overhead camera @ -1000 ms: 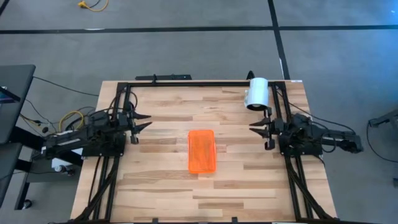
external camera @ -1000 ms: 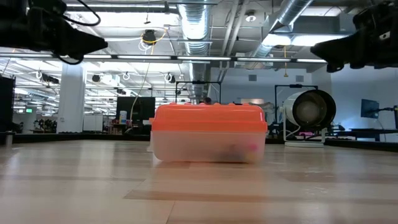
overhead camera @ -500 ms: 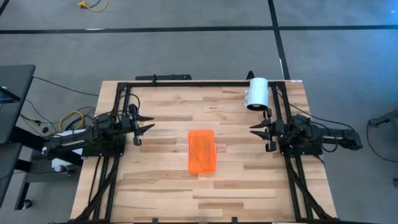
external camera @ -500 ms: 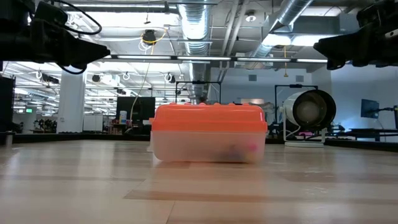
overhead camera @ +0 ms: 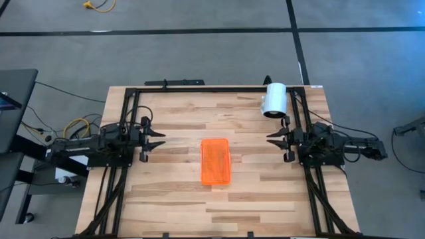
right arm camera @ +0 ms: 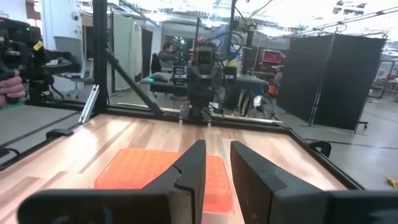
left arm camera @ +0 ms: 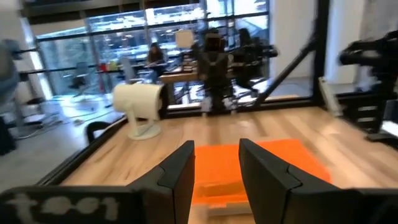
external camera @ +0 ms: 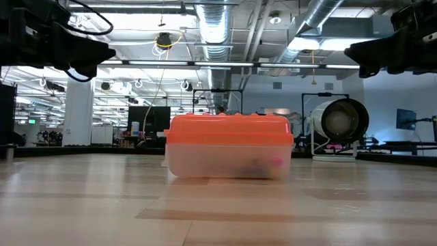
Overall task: Pick & place school supplies into a supply box
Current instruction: Return to Home Position
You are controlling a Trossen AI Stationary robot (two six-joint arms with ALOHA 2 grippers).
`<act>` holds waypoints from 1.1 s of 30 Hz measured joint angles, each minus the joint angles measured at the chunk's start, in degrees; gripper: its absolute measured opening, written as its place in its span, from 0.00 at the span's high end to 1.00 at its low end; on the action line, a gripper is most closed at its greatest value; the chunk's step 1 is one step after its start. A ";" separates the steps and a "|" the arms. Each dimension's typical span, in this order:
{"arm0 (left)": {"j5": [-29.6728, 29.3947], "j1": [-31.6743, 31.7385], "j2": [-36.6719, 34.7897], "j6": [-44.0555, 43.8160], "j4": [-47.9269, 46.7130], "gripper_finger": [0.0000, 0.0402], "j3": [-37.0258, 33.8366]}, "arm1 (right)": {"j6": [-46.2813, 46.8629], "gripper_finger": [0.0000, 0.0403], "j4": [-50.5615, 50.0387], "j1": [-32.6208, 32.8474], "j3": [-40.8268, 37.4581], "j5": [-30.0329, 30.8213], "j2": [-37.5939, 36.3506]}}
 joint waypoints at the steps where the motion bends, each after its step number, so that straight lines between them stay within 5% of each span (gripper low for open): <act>1: -2.05 -0.71 -0.01 0.28 -0.29 0.71 0.00 | 0.01 0.83 -0.17 0.00 -0.02 0.33 0.00; 5: -7.53 -1.94 0.07 1.71 -1.82 0.71 -0.02 | 0.13 0.83 -0.86 -0.02 -0.02 2.04 0.00; 33: -7.50 -1.74 0.27 5.12 -1.89 0.71 -0.11 | 2.58 0.83 -2.94 -0.09 -0.04 4.36 0.33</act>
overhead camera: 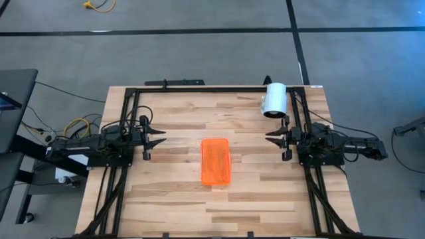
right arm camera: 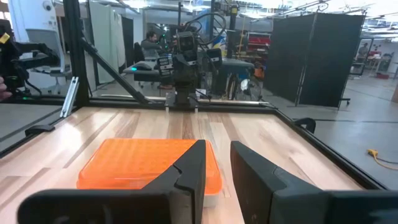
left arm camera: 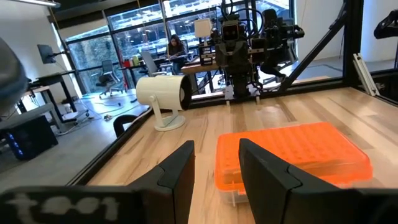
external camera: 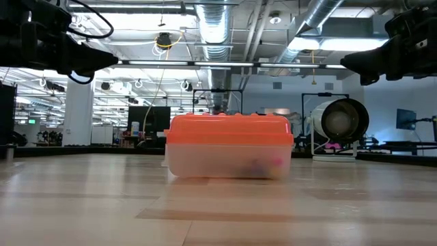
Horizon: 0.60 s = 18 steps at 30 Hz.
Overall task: Pick & place school supplies into a supply box
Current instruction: Return to Home Position
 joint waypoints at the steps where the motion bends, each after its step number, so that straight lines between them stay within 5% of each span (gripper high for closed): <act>1: 0.00 0.00 0.00 0.04 0.00 0.71 0.00 | 0.02 0.83 0.00 0.00 0.00 0.00 0.00; 18: 0.02 0.00 0.00 -1.22 0.00 0.71 0.00 | 0.02 0.83 0.02 0.00 -0.02 -0.02 0.00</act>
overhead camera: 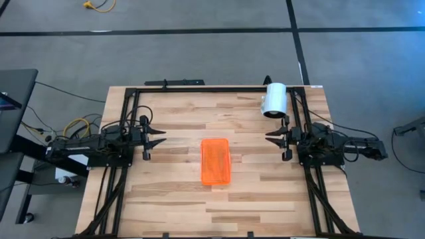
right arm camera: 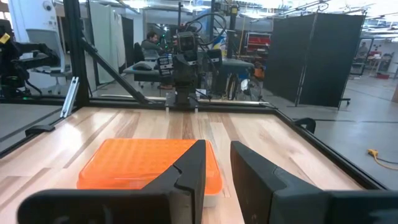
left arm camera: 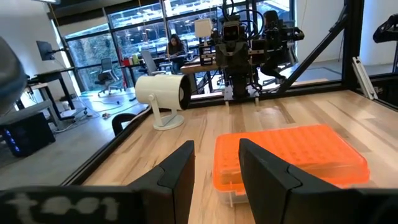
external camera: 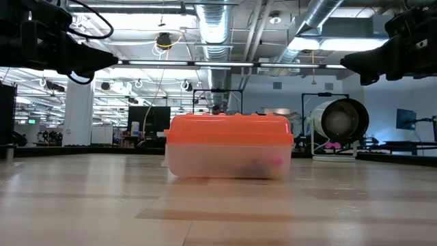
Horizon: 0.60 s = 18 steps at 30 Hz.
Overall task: Pick & place school supplies into a supply box
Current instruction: Return to Home Position
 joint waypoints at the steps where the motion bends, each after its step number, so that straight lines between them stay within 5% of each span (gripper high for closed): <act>1: -0.02 0.02 0.00 0.35 0.00 0.71 0.00 | 0.00 0.83 0.00 0.00 0.00 -0.01 0.00; 18: 0.00 0.02 0.00 -0.01 0.00 0.71 0.00 | 0.01 0.83 0.01 0.00 0.00 -0.02 0.00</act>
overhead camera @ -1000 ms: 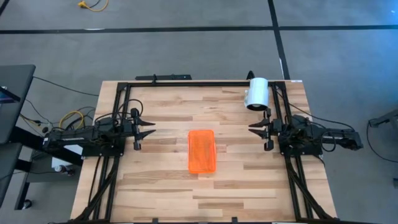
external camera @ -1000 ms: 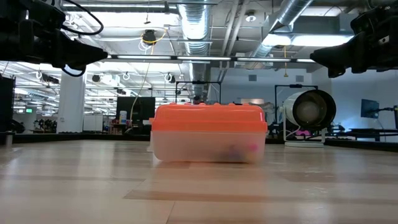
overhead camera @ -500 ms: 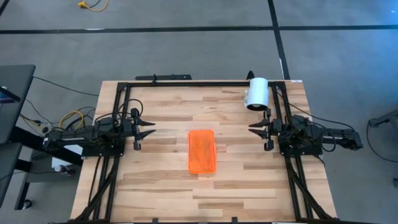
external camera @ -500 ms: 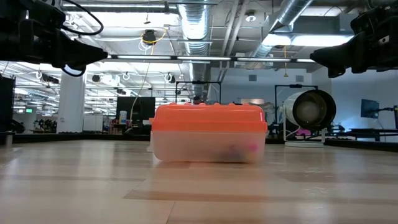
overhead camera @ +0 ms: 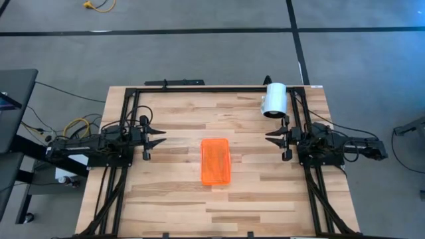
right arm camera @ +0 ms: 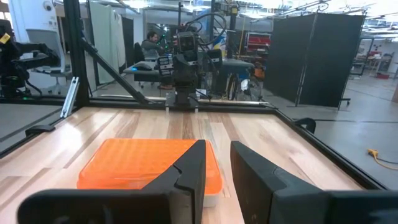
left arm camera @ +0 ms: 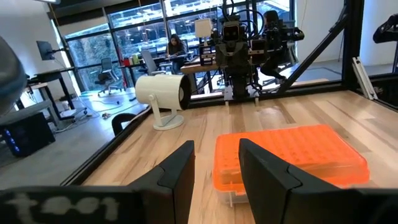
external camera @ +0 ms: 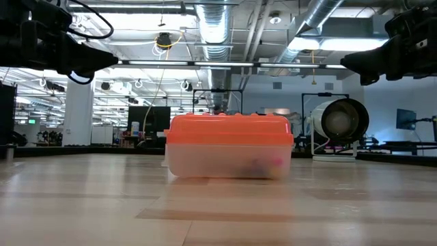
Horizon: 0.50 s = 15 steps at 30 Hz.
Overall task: Pick & place school supplies into a supply box
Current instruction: Return to Home Position
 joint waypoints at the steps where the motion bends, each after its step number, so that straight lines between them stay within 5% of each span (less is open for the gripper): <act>1: 0.00 0.00 0.00 0.11 0.00 0.71 0.00 | -0.01 0.83 -0.01 0.00 0.00 0.00 0.00; 15: 0.00 -0.02 0.00 0.30 0.00 0.71 0.00 | 0.02 0.83 0.01 0.00 0.00 0.00 0.00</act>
